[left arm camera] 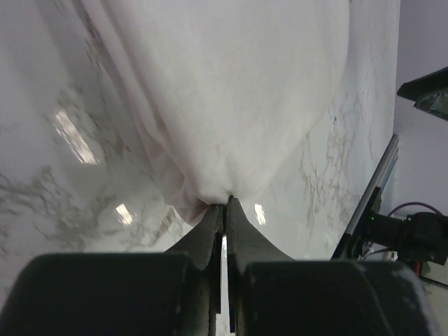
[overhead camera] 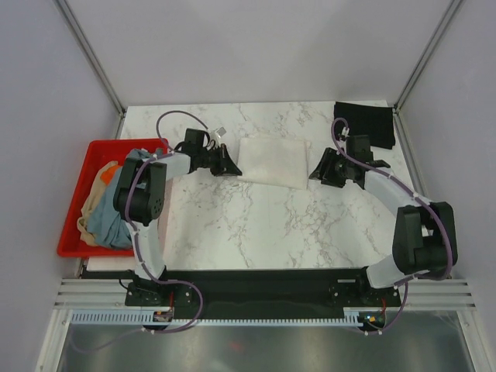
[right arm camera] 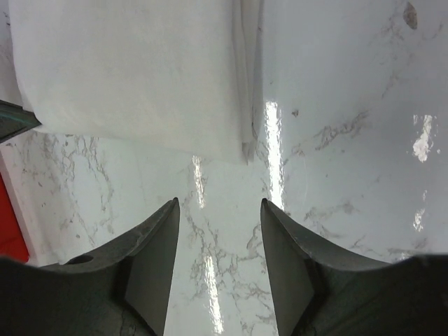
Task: Fold and stack the t-shirts
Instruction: Fold the tshirt
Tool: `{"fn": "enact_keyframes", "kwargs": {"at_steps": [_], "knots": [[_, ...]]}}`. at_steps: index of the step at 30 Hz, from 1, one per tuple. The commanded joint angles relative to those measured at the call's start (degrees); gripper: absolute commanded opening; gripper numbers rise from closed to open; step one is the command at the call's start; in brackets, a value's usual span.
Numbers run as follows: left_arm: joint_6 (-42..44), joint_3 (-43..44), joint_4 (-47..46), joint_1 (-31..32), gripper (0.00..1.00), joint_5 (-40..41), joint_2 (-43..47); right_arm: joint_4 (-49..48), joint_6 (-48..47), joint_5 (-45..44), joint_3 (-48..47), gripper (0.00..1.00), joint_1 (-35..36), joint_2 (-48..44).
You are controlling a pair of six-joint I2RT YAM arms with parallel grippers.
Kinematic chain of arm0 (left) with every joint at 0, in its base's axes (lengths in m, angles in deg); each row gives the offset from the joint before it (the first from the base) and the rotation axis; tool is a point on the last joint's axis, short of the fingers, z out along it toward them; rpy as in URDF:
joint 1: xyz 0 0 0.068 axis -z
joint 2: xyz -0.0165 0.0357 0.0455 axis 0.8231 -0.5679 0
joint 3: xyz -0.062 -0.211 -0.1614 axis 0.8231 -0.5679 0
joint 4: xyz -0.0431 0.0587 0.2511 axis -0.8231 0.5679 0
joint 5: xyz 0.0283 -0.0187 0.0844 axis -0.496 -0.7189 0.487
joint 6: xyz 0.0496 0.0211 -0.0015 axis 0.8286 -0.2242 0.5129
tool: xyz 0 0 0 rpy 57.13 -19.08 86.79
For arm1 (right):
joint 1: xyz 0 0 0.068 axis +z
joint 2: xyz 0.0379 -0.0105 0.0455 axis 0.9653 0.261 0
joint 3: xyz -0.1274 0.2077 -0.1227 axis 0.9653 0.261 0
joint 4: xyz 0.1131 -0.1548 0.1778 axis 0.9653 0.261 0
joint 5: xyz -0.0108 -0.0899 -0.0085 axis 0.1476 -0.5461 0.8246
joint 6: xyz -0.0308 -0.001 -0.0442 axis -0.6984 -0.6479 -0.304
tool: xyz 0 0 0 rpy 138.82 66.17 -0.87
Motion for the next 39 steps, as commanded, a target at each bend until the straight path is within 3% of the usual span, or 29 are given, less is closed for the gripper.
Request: {"fn": "enact_keyframes", "kwargs": {"at_steps": [1,6,19,22,23,25,26,28,33,39], "knots": [[-3.66,-7.07,1.66,1.73,0.03,2.03,6.96,3.66,-1.46,-2.15,2.24,0.58,0.18,-5.42],[-4.46,-12.45,1.67,2.08,0.02,3.96,11.10,-6.68,-5.76,3.82,6.72,0.59,1.14,-5.35],[-6.74,-15.62,1.58,2.43,0.02,4.58,12.77,-11.63,-8.50,7.51,3.56,0.58,2.54,8.19],[-8.24,-16.94,1.84,2.78,0.02,5.72,13.03,-12.59,-7.98,8.56,5.05,0.46,3.25,7.93],[-8.41,-17.37,1.67,3.31,0.02,6.33,13.29,-13.12,-7.88,8.57,5.40,0.35,3.60,7.76],[-8.76,-18.69,1.93,3.49,0.02,7.04,14.25,-13.21,-7.80,8.48,6.63,0.23,4.04,7.32],[-9.11,-19.13,2.10,3.49,0.02,7.74,14.87,-12.95,-7.80,8.22,6.99,0.12,4.13,7.05],[-9.91,-20.45,3.07,3.49,0.02,8.18,16.19,-12.34,-7.62,7.25,8.56,0.02,4.13,5.22],[-9.21,-22.73,7.90,5.24,0.02,10.29,22.95,-8.56,-5.86,5.50,12.69,0.00,4.92,-1.20],[-10.96,-30.19,15.47,12.97,0.03,16.70,30.15,-0.21,-2.80,2.59,20.85,0.00,10.18,-15.41]]}}
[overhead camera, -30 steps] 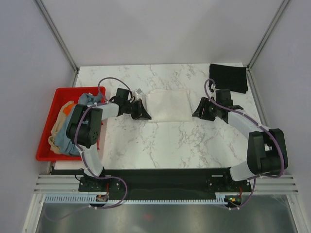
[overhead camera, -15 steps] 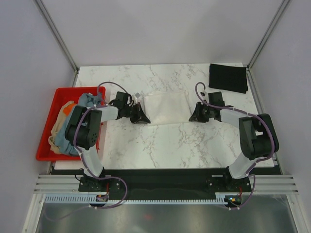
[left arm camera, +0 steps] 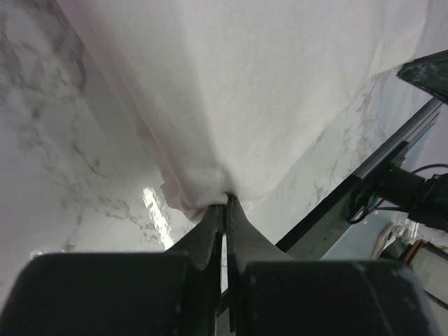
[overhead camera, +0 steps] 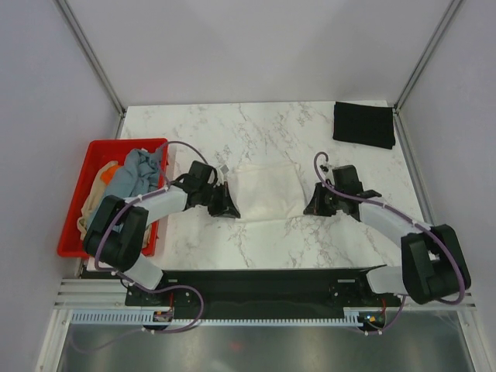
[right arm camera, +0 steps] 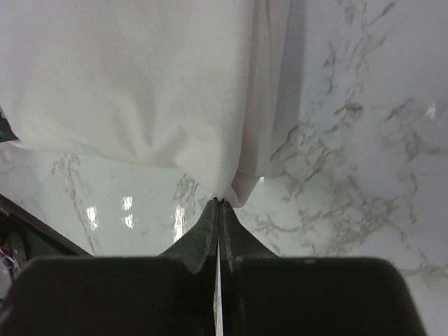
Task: Fold and stack the t-shirts
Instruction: Fold the tshirt
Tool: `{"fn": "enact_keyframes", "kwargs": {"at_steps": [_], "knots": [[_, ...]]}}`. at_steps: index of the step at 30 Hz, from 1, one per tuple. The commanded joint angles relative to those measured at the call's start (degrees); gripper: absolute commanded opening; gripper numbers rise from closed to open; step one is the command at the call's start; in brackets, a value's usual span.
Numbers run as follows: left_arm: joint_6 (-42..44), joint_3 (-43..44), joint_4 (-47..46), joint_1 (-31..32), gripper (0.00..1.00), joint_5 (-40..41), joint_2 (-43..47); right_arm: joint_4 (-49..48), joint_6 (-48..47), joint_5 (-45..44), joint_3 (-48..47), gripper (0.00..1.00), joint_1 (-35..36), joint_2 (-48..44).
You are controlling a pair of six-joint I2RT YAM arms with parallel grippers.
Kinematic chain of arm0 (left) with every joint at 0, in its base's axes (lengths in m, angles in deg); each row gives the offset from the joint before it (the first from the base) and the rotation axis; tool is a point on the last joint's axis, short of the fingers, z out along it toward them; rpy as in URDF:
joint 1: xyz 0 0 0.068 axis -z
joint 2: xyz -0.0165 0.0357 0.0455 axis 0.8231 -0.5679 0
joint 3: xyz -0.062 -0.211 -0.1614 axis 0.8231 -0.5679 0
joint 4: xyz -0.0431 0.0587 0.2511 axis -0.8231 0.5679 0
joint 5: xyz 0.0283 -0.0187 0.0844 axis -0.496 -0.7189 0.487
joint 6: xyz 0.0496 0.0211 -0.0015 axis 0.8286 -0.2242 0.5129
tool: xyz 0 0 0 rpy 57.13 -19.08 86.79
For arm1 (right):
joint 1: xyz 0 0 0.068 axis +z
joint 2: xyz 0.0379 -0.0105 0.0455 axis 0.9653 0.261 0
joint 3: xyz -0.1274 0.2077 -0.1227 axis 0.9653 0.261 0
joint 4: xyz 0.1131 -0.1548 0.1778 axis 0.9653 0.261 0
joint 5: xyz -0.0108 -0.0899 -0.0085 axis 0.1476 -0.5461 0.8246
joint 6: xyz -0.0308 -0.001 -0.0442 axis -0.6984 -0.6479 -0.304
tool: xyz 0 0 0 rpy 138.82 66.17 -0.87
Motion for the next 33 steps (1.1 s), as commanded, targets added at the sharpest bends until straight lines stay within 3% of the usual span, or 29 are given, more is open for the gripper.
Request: {"fn": "enact_keyframes", "kwargs": {"at_steps": [1,6,9,10,11,12,14,19,24,33], "knots": [[-2.20,-5.42,5.96,5.91,0.03,3.77,4.86,6.32,3.05,-1.95,4.89,0.02,2.81,-8.47],[-2.20,-12.19,5.96,8.21,0.03,3.77,14.50,10.99,11.21,-4.94,10.87,0.17,4.92,-19.28],[-2.20,-10.55,5.96,8.13,0.03,3.77,18.22,14.33,13.15,-4.94,9.40,0.27,5.79,-22.71],[-2.20,-9.40,5.96,7.87,0.03,3.77,19.97,16.16,13.51,-5.29,8.34,0.39,5.80,-23.51],[-5.50,-8.26,6.74,7.52,0.47,11.95,20.42,16.79,13.34,-5.38,7.12,0.44,5.71,-24.13],[-4.93,-5.90,16.93,6.82,0.51,12.81,20.86,17.32,12.64,-5.99,3.97,0.47,5.80,-24.31],[-2.74,-3.08,17.56,4.27,0.57,14.14,20.43,16.63,9.06,-7.66,0.62,0.51,5.80,-22.65],[1.40,1.07,17.74,-2.05,0.63,13.69,15.77,11.98,-1.32,-7.14,-12.92,0.51,5.71,-6.93],[8.78,5.29,12.04,-3.30,0.63,11.43,8.92,7.31,-15.62,-0.32,-21.09,0.52,5.62,5.80],[17.30,9.50,7.01,-4.62,0.56,8.34,1.89,8.10,-32.00,4.36,-26.82,0.55,3.61,18.13]]}}
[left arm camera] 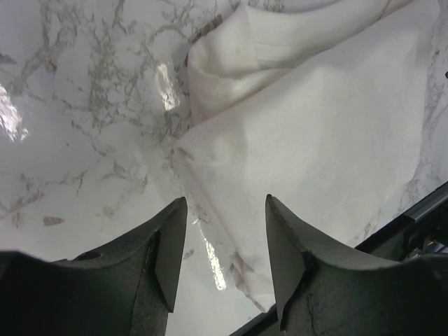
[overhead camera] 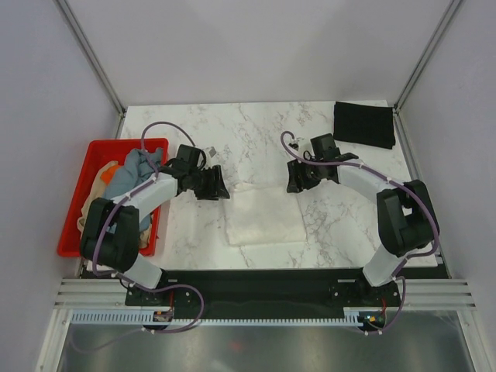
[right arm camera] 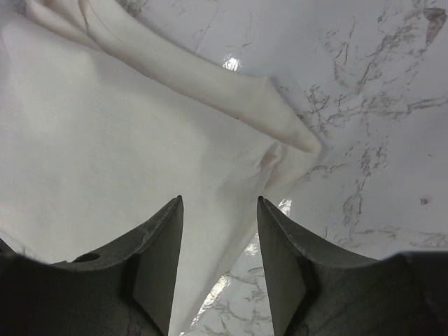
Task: Fold and stack the t-shirts
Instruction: Fold the tshirt
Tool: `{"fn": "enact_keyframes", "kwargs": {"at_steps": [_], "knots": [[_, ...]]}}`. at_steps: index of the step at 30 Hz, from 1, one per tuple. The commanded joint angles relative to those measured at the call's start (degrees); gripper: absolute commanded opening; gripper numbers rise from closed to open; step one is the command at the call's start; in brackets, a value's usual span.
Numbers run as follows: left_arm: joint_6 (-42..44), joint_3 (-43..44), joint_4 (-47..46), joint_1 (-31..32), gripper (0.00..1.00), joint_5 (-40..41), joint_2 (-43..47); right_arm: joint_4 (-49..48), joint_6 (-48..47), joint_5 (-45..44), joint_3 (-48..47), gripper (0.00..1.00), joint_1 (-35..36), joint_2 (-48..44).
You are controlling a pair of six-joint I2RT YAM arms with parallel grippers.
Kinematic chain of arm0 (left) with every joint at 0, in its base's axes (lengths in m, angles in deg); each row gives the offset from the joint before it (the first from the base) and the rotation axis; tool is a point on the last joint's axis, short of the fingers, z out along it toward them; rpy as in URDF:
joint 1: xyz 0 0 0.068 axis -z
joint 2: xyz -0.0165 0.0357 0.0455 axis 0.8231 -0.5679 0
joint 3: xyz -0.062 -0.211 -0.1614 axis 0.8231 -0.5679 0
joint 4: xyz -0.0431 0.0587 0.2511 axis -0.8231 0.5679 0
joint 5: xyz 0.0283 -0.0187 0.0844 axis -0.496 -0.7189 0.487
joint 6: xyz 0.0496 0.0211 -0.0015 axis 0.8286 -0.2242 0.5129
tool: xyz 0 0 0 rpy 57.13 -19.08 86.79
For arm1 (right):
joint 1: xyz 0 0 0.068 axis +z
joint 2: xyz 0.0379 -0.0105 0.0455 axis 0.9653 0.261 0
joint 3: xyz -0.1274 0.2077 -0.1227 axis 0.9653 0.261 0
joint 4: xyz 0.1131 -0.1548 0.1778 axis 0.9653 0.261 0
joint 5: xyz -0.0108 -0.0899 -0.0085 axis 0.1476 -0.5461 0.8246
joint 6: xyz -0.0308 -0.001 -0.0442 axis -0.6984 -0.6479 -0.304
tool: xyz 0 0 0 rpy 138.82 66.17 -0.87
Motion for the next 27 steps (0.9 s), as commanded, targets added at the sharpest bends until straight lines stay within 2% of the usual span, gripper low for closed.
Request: {"fn": "enact_keyframes", "kwargs": {"at_steps": [1,7,11,12,16,27], "knots": [[8.46,4.19,-3.28,-0.38,0.56,-2.31,-3.51,0.05,-10.61,7.50,-3.91,0.55,-2.19,2.84],[16.09,7.53,-2.32,-3.18,0.58,-8.52,-7.30,1.29,-17.56,12.01,-7.61,0.56,-3.86,6.36],[19.80,10.17,-1.08,-3.80,0.58,-10.29,-10.29,3.30,-22.65,18.32,-10.33,0.57,-5.00,9.86],[20.41,10.35,-1.17,-3.98,0.57,-13.26,-10.64,5.05,-23.45,19.22,-10.95,0.57,-5.53,10.66],[24.27,12.11,0.84,-4.07,0.55,-17.23,-12.66,9.37,-26.79,19.23,-13.76,0.56,-6.68,13.74],[27.54,15.19,6.48,-4.07,0.51,-17.07,-16.80,13.07,-30.40,22.12,-17.54,0.52,-7.47,17.70]]}}
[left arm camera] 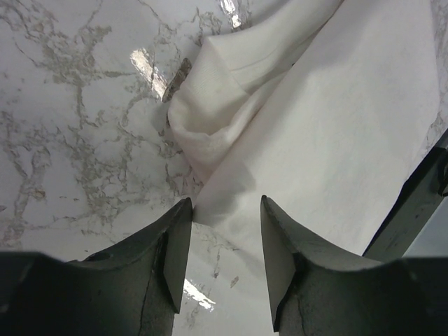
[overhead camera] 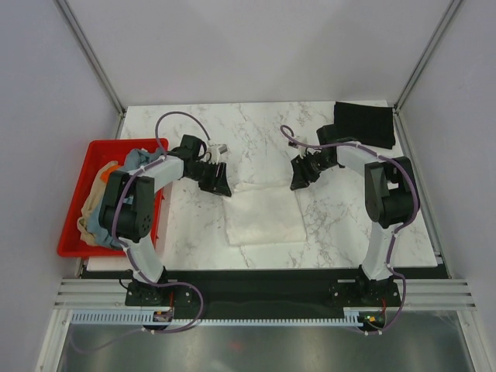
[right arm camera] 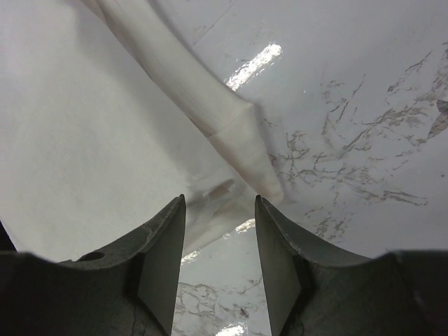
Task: Fold and stack the t-shirts
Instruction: Fold the tshirt
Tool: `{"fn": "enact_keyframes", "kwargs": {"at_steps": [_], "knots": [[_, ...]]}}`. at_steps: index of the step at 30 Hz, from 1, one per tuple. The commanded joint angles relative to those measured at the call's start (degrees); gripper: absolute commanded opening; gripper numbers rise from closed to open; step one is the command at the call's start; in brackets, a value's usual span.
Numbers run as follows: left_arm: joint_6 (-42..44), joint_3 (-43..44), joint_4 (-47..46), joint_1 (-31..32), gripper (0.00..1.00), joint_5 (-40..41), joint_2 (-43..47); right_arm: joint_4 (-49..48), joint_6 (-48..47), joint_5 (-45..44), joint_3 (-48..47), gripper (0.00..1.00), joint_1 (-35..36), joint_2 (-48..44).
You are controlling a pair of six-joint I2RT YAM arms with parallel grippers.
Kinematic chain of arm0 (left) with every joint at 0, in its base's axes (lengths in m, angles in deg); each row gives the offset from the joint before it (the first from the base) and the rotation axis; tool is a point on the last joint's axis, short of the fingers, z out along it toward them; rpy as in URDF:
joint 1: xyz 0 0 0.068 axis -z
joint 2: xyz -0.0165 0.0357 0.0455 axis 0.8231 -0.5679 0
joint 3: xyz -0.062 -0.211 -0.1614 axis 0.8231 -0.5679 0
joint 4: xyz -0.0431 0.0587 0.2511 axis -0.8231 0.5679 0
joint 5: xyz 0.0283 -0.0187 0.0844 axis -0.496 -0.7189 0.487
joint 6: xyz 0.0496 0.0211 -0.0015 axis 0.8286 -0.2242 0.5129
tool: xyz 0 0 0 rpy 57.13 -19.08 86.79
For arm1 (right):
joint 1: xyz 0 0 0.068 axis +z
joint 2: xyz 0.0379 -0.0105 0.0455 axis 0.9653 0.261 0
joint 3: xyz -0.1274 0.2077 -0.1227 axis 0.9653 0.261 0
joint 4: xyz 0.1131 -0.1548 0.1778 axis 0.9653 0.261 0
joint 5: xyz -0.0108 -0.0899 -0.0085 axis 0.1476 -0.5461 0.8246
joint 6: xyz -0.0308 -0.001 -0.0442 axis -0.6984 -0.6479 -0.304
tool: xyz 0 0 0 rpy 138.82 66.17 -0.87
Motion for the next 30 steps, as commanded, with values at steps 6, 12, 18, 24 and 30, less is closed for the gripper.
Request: {"fn": "enact_keyframes", "kwargs": {"at_steps": [6,12,18,24,30], "knots": [[4.72,3.04,1.91,0.00,0.41,-1.26,-0.01,0.01,-2.11,5.87,-3.23,0.49,0.18,0.26],[4.55,3.57,2.00,0.00,0.37,-2.93,-0.89,0.10,-1.23,5.18,-2.97,0.49,0.18,0.44],[4.28,3.92,2.17,0.00,0.19,-3.46,-0.98,0.01,-0.62,5.00,-3.06,0.50,0.53,0.70],[3.58,4.44,2.26,0.00,0.04,-4.16,-1.77,0.10,-0.35,4.64,-3.05,0.50,1.41,1.58],[2.96,5.06,2.43,0.09,0.02,-4.60,-2.39,-0.08,-0.09,4.47,-3.84,0.51,1.59,2.19]]}}
